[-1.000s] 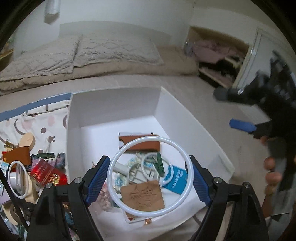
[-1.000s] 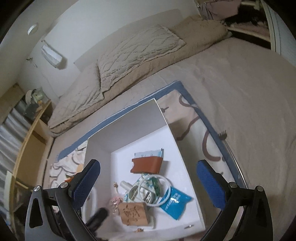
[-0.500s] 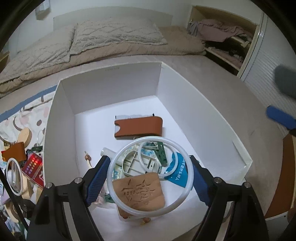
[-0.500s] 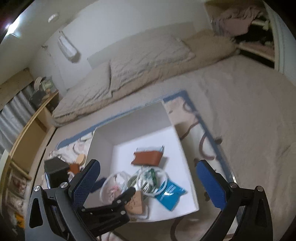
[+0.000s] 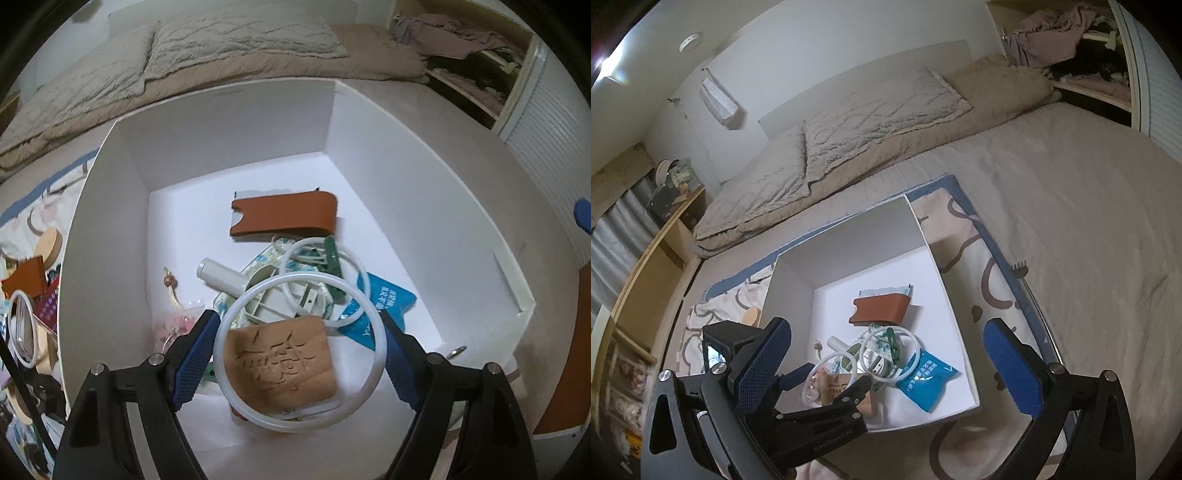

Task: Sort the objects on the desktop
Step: 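Lower the white ring into the box and open the left tool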

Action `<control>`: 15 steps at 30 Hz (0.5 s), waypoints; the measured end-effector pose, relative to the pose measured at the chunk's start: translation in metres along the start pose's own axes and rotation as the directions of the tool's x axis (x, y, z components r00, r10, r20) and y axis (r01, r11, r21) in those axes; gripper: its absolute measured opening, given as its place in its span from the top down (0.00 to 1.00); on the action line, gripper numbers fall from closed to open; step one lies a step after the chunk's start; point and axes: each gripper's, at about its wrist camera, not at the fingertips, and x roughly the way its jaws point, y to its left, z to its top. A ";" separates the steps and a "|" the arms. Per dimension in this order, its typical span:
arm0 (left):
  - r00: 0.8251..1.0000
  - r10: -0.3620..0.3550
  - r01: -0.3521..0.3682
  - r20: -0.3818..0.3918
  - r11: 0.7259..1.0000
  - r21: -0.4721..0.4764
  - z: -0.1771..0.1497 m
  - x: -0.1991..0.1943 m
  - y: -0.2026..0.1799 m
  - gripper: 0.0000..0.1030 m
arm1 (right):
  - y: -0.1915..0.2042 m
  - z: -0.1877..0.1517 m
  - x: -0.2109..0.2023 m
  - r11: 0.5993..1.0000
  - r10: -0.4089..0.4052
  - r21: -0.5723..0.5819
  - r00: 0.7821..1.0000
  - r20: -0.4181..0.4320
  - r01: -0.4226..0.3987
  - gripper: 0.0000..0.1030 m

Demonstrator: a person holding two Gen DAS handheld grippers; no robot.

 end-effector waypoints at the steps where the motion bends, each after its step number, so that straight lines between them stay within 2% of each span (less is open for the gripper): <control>1: 1.000 0.001 -0.001 -0.008 1.000 -0.008 0.000 0.002 0.002 0.19 | 0.000 0.000 0.000 1.000 -0.002 0.001 1.000 0.000 0.002 0.00; 6: 0.999 -0.016 0.014 -0.046 0.999 -0.044 -0.002 0.009 0.007 0.19 | 0.001 -0.001 0.002 1.000 -0.014 -0.003 1.000 -0.004 0.014 0.00; 15: 0.997 -0.046 0.041 -0.066 0.996 -0.074 -0.002 0.009 0.010 0.19 | 0.006 -0.004 0.007 0.999 -0.026 -0.019 0.999 -0.021 0.025 0.00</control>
